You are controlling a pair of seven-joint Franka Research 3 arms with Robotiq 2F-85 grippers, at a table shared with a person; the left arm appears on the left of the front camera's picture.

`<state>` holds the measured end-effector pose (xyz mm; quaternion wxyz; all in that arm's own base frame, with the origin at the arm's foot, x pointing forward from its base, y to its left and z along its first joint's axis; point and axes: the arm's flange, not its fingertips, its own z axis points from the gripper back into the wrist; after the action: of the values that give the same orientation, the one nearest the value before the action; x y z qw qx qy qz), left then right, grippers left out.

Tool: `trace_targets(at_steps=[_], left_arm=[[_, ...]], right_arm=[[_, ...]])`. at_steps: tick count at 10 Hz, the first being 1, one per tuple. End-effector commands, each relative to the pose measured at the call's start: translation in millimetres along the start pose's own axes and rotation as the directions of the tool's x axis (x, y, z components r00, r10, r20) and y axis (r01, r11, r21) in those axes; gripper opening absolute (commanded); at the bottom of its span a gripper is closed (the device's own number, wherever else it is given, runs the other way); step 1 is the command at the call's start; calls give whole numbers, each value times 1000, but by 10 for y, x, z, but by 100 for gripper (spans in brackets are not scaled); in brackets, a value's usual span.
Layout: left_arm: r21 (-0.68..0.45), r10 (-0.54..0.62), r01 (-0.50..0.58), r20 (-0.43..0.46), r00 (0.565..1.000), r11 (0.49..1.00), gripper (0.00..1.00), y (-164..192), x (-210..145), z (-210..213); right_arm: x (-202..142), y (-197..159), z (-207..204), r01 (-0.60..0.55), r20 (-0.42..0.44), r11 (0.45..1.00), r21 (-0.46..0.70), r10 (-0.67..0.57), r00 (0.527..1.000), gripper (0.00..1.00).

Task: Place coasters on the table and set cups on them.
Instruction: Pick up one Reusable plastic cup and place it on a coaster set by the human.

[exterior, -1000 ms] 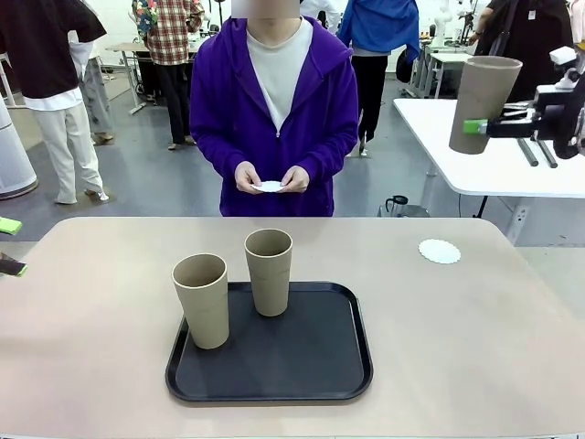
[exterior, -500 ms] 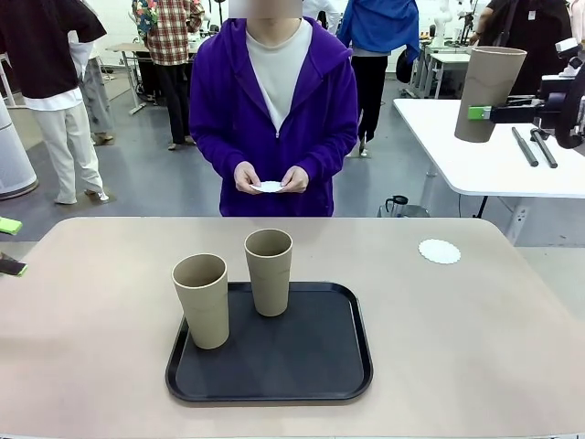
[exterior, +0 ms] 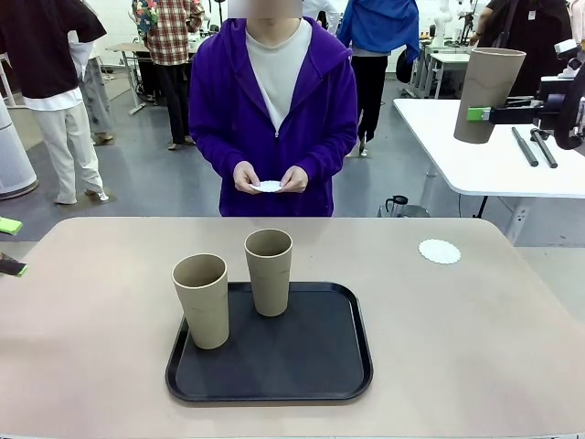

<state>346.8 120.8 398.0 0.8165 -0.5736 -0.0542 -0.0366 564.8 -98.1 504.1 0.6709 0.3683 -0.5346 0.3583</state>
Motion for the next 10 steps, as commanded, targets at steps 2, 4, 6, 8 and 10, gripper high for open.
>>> trace_targets(at_steps=[2, 4, 6, 8, 10], left_arm=[[-11, -3, 4, 10, 1000, 1000, 100, -13, -2, 5], [-11, -3, 4, 10, 1000, 1000, 100, -13, -2, 5], [-11, -3, 4, 10, 1000, 1000, 100, -13, -2, 5], [-11, -3, 4, 10, 1000, 1000, 100, -13, -2, 5], [-11, -3, 4, 10, 1000, 1000, 100, -13, -2, 5]], right_arm=[[0, 0, 0, 0, 0, 1000, 0, 0, 1000, 82], [-365, -405, 41, -42, -13, 997, 65, 43, 999, 82], [-764, -591, 74, -53, -26, 993, 103, 56, 998, 82], [-1042, -640, 71, -65, -24, 986, 152, 69, 997, 82], [-1306, -667, 28, -51, -21, 980, 194, 56, 998, 82]])
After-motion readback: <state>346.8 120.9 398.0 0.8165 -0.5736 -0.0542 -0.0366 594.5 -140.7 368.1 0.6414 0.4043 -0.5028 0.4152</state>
